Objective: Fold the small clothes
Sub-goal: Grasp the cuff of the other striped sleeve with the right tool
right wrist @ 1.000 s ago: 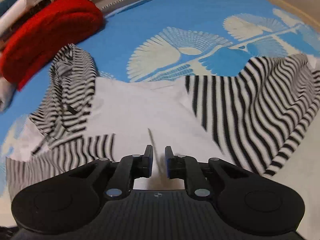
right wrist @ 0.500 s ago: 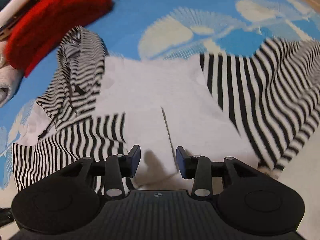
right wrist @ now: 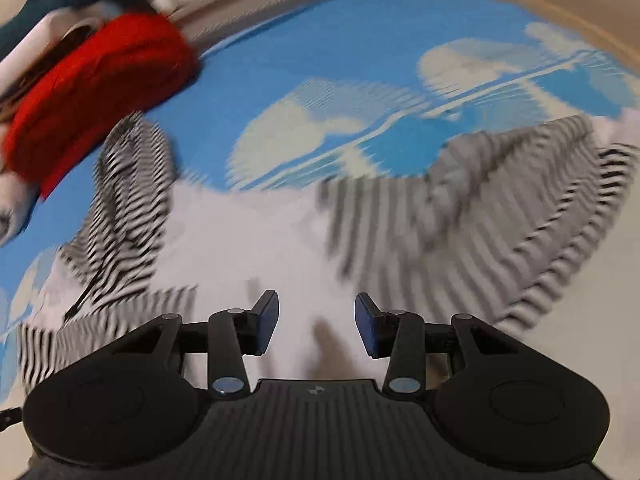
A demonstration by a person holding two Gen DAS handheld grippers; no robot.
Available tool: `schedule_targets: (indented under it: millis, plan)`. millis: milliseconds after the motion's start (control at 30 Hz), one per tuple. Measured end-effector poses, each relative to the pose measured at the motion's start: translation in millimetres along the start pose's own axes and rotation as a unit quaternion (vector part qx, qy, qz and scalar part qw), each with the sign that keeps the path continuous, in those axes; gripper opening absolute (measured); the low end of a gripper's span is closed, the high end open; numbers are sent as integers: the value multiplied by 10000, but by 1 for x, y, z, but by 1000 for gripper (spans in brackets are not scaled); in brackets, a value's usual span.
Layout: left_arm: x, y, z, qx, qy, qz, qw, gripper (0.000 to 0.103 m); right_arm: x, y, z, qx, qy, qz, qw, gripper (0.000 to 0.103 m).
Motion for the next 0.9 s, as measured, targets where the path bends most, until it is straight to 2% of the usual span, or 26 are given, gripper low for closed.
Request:
schedule_targets:
  millis: [100, 200, 233, 267, 300, 333, 433, 533, 600, 667, 833, 900]
  plan:
    - [-20, 10, 9, -263, -136, -91, 9995, 46, -32, 8, 14, -209, -86, -96, 9997, 44]
    - [-37, 11, 11, -320, -285, -149, 9990, 47, -74, 19, 36, -558, -275, -306, 9976, 44]
    - [-40, 10, 11, -301, -312, -158, 9989, 47, -90, 23, 44, -684, -412, -383, 9961, 37]
    - [-44, 8, 10, -284, -338, -175, 9989, 47, -108, 27, 51, -795, -612, -451, 9939, 18]
    - [-46, 8, 10, -279, -349, -188, 9988, 47, -125, 29, 57, -876, -837, -502, 9914, 7]
    - [-48, 7, 9, -275, -348, -199, 9988, 47, -142, 30, 63, -972, -1119, -568, 9873, 1]
    - [-48, 4, 8, -240, -299, -237, 9990, 47, -187, 29, 80, -1205, -1853, -753, 9724, 1]
    - [-47, 1, 6, -193, -266, -269, 9991, 47, -219, 23, 91, -1361, -2368, -687, 9595, 6]
    - [-48, -1, 6, -179, -275, -263, 9991, 47, -230, 15, 95, -1330, -2547, -601, 9560, 16]
    - [-49, -2, 6, -164, -282, -260, 9991, 47, -234, 7, 95, -1316, -2630, -516, 9544, 42]
    - [-50, -3, 6, -139, -291, -281, 9991, 48, -233, -10, 97, -1112, -2547, -502, 9593, 44]
    - [-48, -3, 6, -145, -290, -289, 9991, 48, -233, -11, 95, -1085, -2496, -581, 9605, 40]
Point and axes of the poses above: each gripper's, at about its wrist camera, not at the fingertips, and y roughly against the way its jaws point, x to its left, z to its top, the point moved 5 cm from there along -y, roughly the way its jaws point, and after that the axes turned 11 degrees about -y, right-handed, at the moved point
